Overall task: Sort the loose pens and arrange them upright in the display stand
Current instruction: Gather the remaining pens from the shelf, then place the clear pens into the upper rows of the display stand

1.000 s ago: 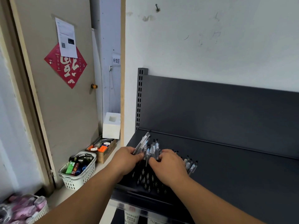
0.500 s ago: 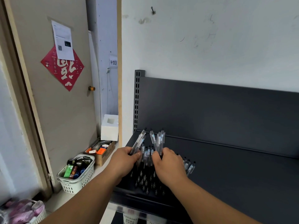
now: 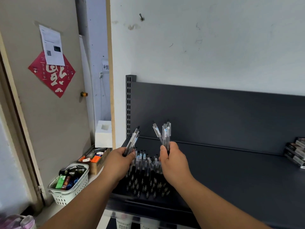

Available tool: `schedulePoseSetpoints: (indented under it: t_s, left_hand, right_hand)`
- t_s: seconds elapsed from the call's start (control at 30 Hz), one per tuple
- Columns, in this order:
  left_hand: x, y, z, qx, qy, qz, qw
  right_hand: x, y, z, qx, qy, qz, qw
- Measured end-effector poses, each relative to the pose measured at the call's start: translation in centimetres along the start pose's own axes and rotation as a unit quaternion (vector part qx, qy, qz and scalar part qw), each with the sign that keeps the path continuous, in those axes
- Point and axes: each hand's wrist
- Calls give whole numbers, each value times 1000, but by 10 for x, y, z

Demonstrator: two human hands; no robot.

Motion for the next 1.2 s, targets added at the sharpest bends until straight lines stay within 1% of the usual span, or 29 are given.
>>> schedulePoseSetpoints:
  t_s: [0.07,0.17,0.23,0.3,0.43,0.5,0.57,0.67,0.8,0.93,1.07,1.13,1.2]
  left_hand:
    - [10,-7,18,31,-30,0,999]
    - [38,-22,50,59,-104,-61,991]
    - [65,-33,67,52,-181,-113,976]
    - [97,-43,80,35,-247,-148,957]
    - [170,-67,101,-1,-318,-193,928]
    - [209,-81,111,-18,-348,-208,914]
    - [254,-100,127,-36,-369,-230,900]
    - [319,-136,156,-44,-416,-269,868]
    - [407,-189,200,-70,-465,-307,827]
    - [480,-229,233,-93,-481,-343,801]
    - [530,-251,265,-95,-490,-363,787]
    - [550,-251,281,-92,-492,-360,787]
    - [569,-244,296,-86,-484,-346,799]
  right_hand:
    - [-11,-9,6,-8,10,-5,1000]
    - [-33,-25,17,-27,48,16,998]
    - [-53,-41,25,-33,91,42,994]
    - [-79,-65,36,-30,134,61,989]
    - [-132,-121,64,-27,191,101,976]
    - [-157,-150,82,-21,200,112,973]
    - [-187,-185,102,-11,192,125,973]
    - [-233,-238,132,9,157,148,976]
    - [-294,-308,178,45,65,199,977]
    - [-345,-366,205,70,-3,213,975]
    - [-390,-398,223,75,-44,228,970]
    - [-410,-402,227,76,-34,233,969]
    - [-429,-401,227,64,-15,247,967]
Point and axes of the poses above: each hand's wrist, its own y-axis towards the middle knuckle, its own x-axis out of the palm, z = x × y, and after that the axes turned 15 degrees about -z, right-handed
